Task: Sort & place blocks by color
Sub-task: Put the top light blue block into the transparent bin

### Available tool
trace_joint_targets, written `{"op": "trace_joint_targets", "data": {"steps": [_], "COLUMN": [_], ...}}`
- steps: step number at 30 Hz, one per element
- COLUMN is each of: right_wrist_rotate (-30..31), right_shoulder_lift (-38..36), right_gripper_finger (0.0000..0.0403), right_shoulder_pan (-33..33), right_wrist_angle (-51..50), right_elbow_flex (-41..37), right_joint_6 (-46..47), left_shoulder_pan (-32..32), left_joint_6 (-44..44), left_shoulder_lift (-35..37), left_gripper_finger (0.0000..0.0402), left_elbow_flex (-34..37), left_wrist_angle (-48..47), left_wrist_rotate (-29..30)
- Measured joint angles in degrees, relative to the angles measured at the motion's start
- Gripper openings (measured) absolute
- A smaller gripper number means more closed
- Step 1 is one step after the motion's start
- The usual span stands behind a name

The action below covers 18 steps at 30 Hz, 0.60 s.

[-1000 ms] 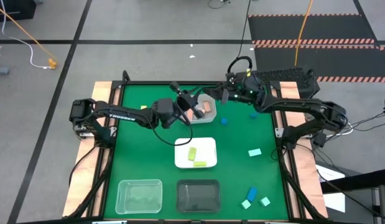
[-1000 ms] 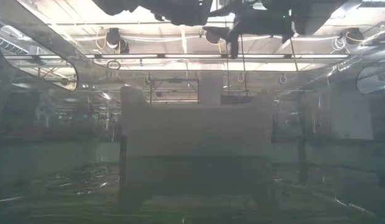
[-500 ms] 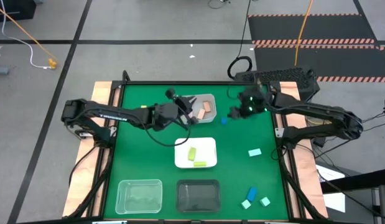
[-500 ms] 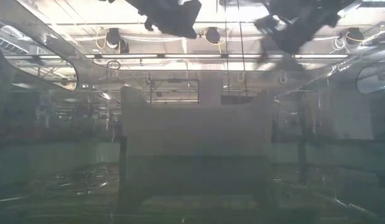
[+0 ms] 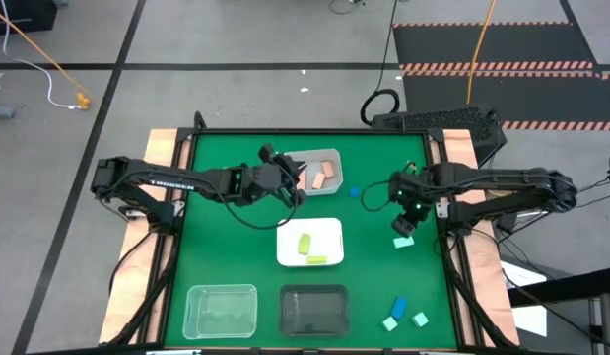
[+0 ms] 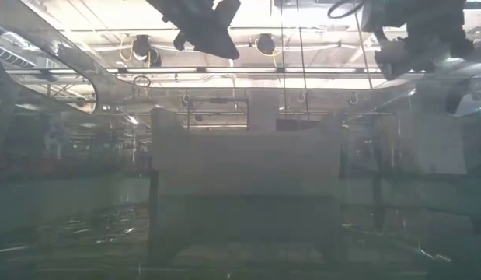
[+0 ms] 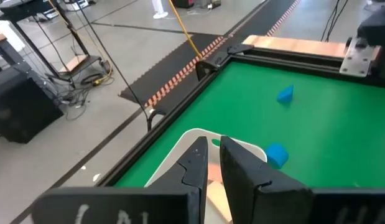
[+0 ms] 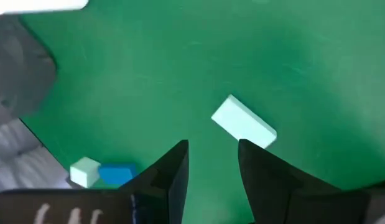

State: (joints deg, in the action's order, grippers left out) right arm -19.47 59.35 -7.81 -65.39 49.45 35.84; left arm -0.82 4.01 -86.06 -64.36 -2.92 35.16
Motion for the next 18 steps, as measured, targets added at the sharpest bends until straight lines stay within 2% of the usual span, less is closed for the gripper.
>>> {"op": "trace_joint_targets", "data": {"steps": [4, 8, 14, 18], "right_wrist_rotate": [0.01, 0.07, -0.07, 0.19], "right_shoulder_lift": [0.79, 1.52, 1.75, 1.75], "right_gripper_finger": [0.0139, 0.0167, 0.0213, 0.0223], "right_shoulder_pan": [1.7, 3.17, 6.03, 8.22], "right_wrist_angle": [1.35, 2.98, 10.65, 14.91], "right_elbow_flex": [0.0, -0.53, -6.08, -10.0], "right_joint_6": [-4.03, -10.76, -20.09, -28.58], "left_shoulder_pan": [0.0, 0.3, 0.98, 1.35], "left_joint_6": [-0.02, 0.3, 4.76, 7.52], "left_shoulder_lift": [-0.07, -0.07, -0.07, -0.07], "left_gripper_finger": [0.0045, 0.0048, 0.0075, 0.0092], "left_elbow_flex": [0.0, 0.0, 0.0, 0.0], "left_wrist_angle": [-0.17, -0.38, -1.37, -2.61], "left_wrist_rotate": [-0.06, -0.66, -0.71, -0.74]}}
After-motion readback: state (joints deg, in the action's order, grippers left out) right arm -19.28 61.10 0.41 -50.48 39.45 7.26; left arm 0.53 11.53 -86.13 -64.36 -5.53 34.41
